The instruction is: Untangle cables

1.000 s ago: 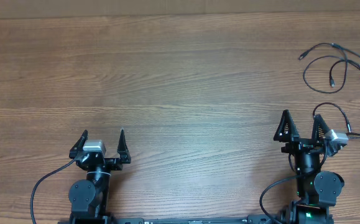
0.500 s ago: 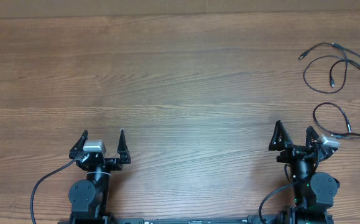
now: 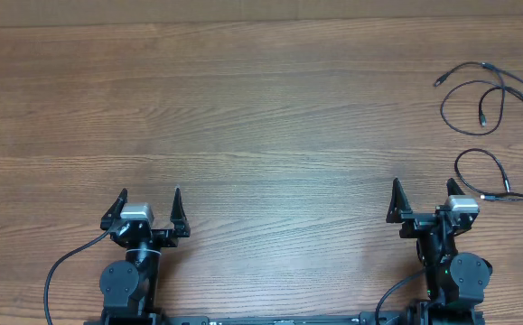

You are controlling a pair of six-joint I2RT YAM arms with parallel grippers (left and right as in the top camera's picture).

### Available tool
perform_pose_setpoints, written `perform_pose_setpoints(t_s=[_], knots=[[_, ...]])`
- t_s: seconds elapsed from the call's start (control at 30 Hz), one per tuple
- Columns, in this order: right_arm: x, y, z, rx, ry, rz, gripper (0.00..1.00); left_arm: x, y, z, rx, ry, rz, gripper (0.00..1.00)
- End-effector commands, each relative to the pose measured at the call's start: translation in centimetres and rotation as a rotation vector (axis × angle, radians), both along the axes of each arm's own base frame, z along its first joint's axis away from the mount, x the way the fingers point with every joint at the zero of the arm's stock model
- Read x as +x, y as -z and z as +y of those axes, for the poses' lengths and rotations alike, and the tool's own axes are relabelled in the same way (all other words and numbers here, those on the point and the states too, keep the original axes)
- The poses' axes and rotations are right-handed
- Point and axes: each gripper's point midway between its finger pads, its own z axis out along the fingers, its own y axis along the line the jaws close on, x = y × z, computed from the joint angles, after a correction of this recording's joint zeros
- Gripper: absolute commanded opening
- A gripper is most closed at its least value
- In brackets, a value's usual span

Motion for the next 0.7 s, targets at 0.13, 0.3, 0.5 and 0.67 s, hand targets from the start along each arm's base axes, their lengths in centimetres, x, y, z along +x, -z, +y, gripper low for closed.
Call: perform_pose_setpoints(t_s=[0.13,0.3,0.5,0.67], knots=[[0.0,0.2,0.2,-0.054,-0.013,-0.005,1.0,0.0,-0.1,0.4,0.019,-0.015,-0.006,1.0],[0.0,0.2,0.7,-0.107,-0.033,-0.007,1.0,0.0,-0.1,0.4,0.019,-0.015,-0.006,1.0],[0.0,0.2,1.6,-0.124,-0.068,-0.01,1.0,0.0,-0.1,0.4,0.019,-0.015,-0.006,1.0],[0.0,0.2,1.6,-0.104,-0.067,-0.009,1.0,0.0,-0.1,0.4,0.019,-0.015,-0.007,1.0]])
